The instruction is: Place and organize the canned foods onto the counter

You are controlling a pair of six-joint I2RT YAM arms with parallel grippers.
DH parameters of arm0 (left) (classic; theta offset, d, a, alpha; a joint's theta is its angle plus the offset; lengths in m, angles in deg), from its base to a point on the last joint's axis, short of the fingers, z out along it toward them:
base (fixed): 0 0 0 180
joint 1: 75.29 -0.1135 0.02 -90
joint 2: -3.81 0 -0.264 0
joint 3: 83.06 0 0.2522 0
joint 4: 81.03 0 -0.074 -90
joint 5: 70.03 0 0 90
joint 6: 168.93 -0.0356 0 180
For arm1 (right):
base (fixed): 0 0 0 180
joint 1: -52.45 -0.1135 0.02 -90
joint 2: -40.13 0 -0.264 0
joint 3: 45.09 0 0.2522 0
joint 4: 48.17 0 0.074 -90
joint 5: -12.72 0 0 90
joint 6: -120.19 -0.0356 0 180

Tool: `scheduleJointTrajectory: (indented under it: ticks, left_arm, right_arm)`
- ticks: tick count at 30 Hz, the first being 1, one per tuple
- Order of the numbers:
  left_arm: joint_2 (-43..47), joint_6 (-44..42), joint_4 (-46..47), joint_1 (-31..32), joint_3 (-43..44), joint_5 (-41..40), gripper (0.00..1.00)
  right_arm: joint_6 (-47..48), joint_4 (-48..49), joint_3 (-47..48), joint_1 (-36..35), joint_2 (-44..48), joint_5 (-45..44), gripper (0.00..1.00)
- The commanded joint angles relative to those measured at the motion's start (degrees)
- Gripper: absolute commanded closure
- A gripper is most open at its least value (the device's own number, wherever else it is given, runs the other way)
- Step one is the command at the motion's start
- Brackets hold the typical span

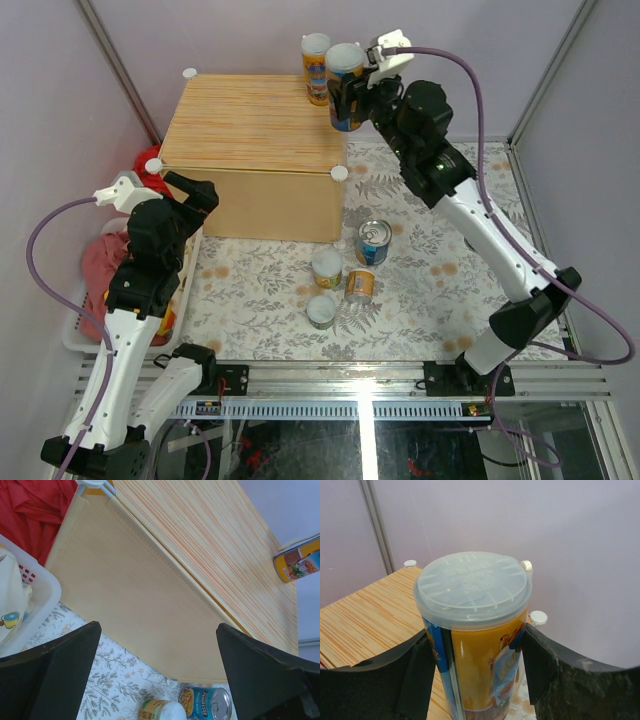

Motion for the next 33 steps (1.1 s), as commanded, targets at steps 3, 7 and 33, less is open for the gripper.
scheduleJointTrajectory:
  ticks: [3,7,33]
  left_arm:
    - [0.24,0.81,4.36,-0.58,0.68,0.70,0.00]
    - [0.22,1.66,4.77,-0.69,0.41,1.86,0.00]
    - [-0.66,-0.44,5.81,-0.90,0.34,1.46,0.00]
  right_arm:
    - [-2.71,19.13,4.48,-0.16,-2.99,4.36,0.94]
    - [-2.29,21.34,4.97,-0.40,-6.05,4.72,0.94]
    - [-3.25,27.47,0.06,-0.38,-10.29,4.90,0.95]
